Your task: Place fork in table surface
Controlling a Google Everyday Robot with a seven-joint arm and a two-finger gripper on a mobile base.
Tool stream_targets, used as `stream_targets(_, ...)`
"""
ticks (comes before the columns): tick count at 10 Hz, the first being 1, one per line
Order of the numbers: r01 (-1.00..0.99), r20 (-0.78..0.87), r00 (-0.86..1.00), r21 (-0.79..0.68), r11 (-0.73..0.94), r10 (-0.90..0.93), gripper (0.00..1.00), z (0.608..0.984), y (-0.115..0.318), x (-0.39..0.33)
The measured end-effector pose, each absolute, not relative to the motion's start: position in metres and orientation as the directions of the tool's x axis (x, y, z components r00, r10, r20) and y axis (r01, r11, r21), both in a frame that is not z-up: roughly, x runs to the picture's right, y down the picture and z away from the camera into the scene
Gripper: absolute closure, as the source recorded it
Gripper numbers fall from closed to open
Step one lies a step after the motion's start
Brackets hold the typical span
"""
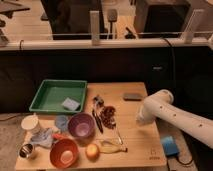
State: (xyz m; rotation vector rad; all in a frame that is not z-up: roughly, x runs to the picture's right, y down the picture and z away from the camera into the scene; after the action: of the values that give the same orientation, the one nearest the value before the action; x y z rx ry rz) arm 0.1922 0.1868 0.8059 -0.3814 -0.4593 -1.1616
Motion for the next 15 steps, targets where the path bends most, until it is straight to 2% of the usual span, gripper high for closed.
stream_targets(3,0.968,0.530,0.148,0.096,0.233,-0.835,0.55,0.792,0.194,0.162)
stream_targets(5,0.964,0.498,-0.033,0.243,0.103,-0.867,0.33,0.778,0.203,0.123)
stream_targets(7,0.947,0.460,-0.156,0.321,0.000,-0.874,0.20,0.771,0.210,0.102)
stream_targets(10,0.946,0.444,-0.221,0.314,-0.081,-0.868,0.22,0.775,0.218,0.076)
stream_targets(13,0.951,0.451,-0.239,0.289,-0.113,-0.860,0.41,0.785,0.223,0.062)
stream_targets(15,0.954,0.458,-0.248,0.269,-0.132,-0.854,0.42,0.794,0.228,0.055)
